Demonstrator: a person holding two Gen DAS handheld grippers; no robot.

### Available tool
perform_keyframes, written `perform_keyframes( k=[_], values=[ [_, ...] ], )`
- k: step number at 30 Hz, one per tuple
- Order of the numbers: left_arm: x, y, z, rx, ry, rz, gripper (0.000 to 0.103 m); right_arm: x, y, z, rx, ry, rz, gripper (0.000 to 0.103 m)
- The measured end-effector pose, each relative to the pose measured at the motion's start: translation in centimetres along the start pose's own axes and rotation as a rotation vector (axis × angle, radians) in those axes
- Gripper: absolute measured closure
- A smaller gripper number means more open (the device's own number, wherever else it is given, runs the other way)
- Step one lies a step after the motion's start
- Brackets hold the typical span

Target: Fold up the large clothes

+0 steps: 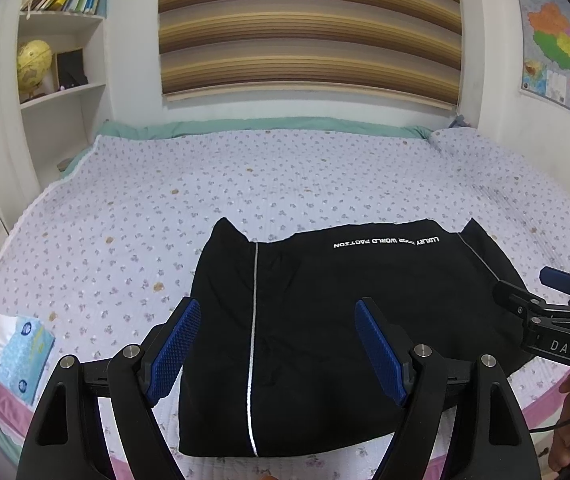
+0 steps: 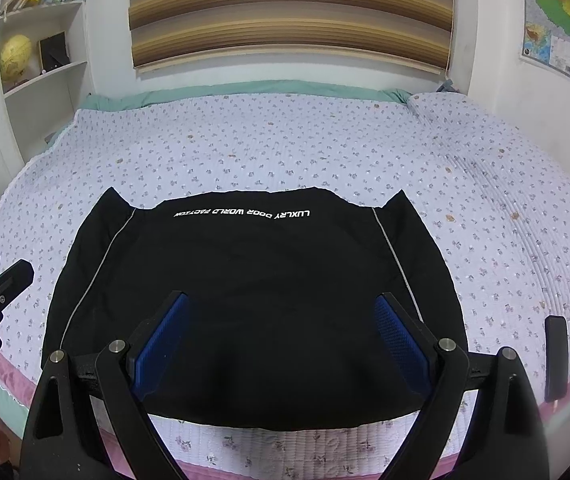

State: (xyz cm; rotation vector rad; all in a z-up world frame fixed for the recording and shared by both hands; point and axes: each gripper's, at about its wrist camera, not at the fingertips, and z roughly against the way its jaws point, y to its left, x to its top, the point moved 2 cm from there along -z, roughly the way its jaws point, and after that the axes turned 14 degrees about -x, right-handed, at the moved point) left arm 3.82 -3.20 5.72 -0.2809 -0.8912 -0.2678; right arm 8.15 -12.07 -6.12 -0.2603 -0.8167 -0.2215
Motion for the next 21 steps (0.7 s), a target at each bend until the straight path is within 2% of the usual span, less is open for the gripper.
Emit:
perform_keyframes(
  k=[15, 19, 21],
  values=[
    [0.2, 0.5, -0.4, 0.021, -0.001, 0.011, 0.023, 0.0, 0.1, -0.8, 0.005, 0.015, 0.001, 0.009],
    [0.1, 0.2, -0.1, 0.042, -0.025, -0.013, 0.023, -0.1, 0.0, -1.1, 0.006, 0.022, -0.001, 0.009],
    [0.1, 0.1, 0.1, 0.076, -0.031, -0.034, 0.023, -0.1, 0.1, -1.2, 0.005, 0.024, 0.002, 0.009]
  ],
)
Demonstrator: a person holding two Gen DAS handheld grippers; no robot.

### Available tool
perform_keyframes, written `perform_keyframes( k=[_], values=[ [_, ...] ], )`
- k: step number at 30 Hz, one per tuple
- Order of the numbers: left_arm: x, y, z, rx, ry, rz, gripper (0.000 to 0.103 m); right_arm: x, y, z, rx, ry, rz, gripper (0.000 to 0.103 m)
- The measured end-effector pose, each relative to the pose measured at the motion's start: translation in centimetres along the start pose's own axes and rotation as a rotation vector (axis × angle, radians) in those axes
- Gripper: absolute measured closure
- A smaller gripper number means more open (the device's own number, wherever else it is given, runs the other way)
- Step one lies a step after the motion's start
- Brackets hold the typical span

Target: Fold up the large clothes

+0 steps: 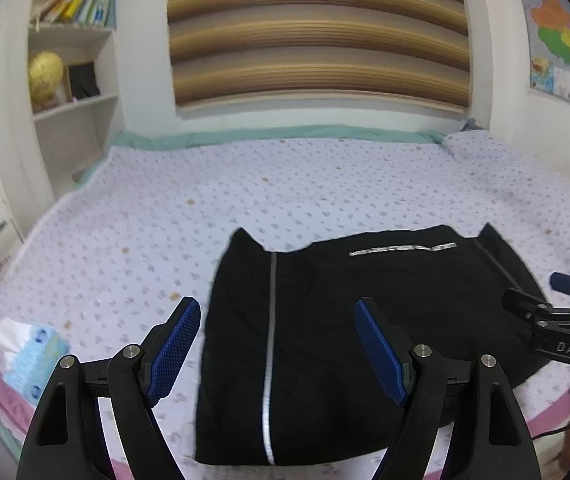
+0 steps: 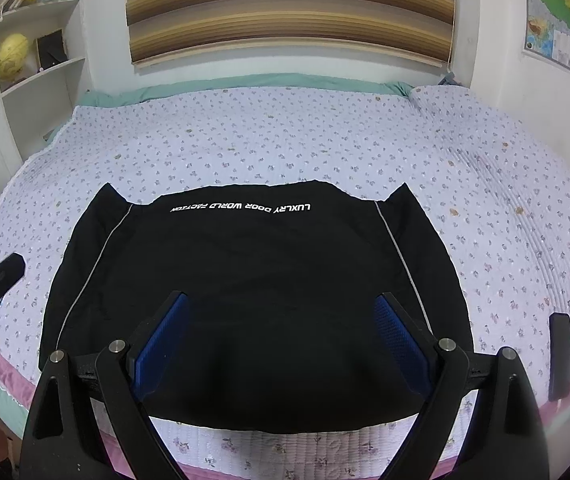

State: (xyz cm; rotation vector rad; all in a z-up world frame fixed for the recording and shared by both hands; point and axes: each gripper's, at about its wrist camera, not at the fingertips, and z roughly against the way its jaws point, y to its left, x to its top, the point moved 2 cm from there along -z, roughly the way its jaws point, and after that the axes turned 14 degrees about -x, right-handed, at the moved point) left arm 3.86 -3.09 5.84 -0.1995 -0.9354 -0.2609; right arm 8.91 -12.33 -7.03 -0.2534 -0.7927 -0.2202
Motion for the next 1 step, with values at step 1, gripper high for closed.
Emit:
perform_keyframes(
  k=[1],
  values=[
    [0.03, 0.02, -0.03, -0.004, 0.005, -0.002, 0.023, -0.01, 0.02, -0.05, -0.002, 0.000, 0.001, 0.009]
  ],
)
